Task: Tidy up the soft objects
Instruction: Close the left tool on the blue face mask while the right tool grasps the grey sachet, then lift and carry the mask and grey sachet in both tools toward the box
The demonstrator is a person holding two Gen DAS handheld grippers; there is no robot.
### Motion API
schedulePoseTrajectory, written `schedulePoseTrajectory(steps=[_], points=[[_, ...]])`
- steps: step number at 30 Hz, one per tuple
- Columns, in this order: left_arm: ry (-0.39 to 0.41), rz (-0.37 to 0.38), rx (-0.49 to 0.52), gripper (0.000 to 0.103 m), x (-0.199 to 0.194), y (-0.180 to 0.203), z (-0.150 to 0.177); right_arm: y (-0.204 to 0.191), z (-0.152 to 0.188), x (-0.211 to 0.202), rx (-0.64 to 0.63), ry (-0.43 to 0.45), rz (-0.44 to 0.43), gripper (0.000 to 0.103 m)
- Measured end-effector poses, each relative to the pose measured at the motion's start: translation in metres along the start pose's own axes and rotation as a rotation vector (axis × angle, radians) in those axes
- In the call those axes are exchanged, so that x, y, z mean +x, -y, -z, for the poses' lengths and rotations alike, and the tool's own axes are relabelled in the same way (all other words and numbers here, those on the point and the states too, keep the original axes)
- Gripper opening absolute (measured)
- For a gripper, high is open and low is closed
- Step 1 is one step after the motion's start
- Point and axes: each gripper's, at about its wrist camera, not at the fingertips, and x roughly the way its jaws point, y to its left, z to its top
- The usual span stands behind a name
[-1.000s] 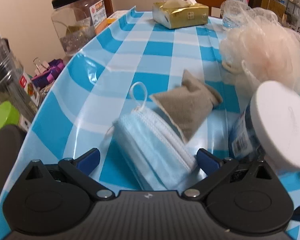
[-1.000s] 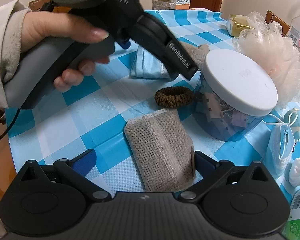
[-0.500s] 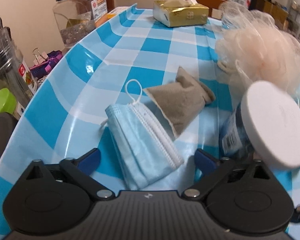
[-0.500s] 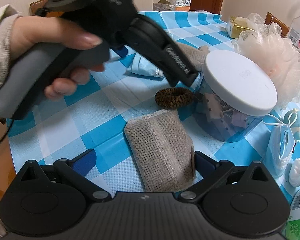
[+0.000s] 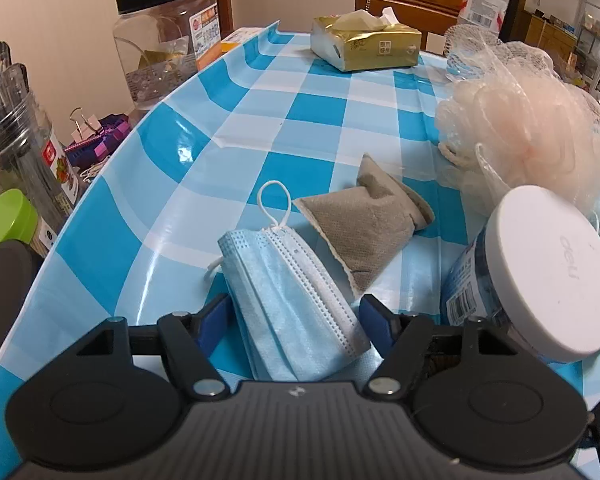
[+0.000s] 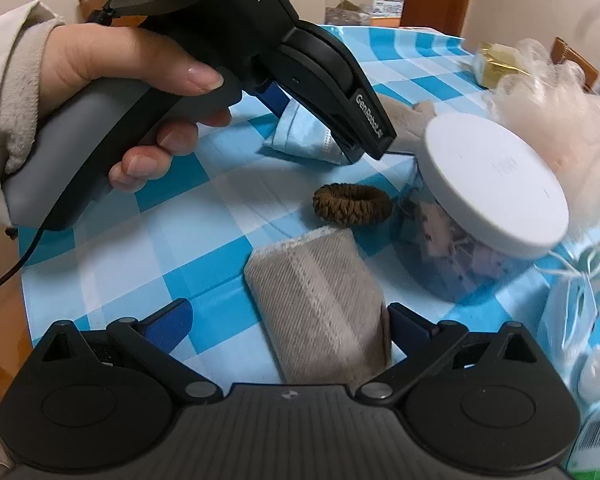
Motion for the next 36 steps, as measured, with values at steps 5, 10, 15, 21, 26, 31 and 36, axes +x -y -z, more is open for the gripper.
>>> schedulePoseTrajectory(steps=[5, 10, 15, 21, 26, 31, 36], points=[[0.000, 0.009, 0.006, 0.069, 0.000, -0.001, 0.000, 0.001, -0.007, 0.002, -0.019, -0.041, -0.017, 0.103], [-0.011, 0.022, 0.027, 0.068, -0.003, -0.004, 0.003, -0.011, -0.004, -0.003, -0.053, -0.078, -0.071, 0.102], [-0.004, 0.015, 0.008, 0.061, -0.002, -0.006, 0.002, -0.003, -0.009, -0.004, -0.010, -0.048, -0.037, 0.087], [0.007, 0.025, 0.017, 0.046, -0.004, -0.003, 0.001, 0.002, -0.014, -0.005, 0.003, -0.046, 0.010, 0.065], [0.002, 0.043, 0.031, 0.039, -0.009, -0.008, 0.002, 0.004, -0.014, -0.008, 0.019, -0.048, 0.020, 0.050], [0.009, 0.065, 0.077, 0.037, -0.022, -0.011, 0.002, 0.006, -0.018, -0.011, 0.027, -0.051, 0.022, 0.041], [-0.006, 0.109, 0.131, 0.037, -0.039, -0.011, 0.003, 0.006, -0.019, -0.020, 0.034, -0.043, 0.023, 0.038]])
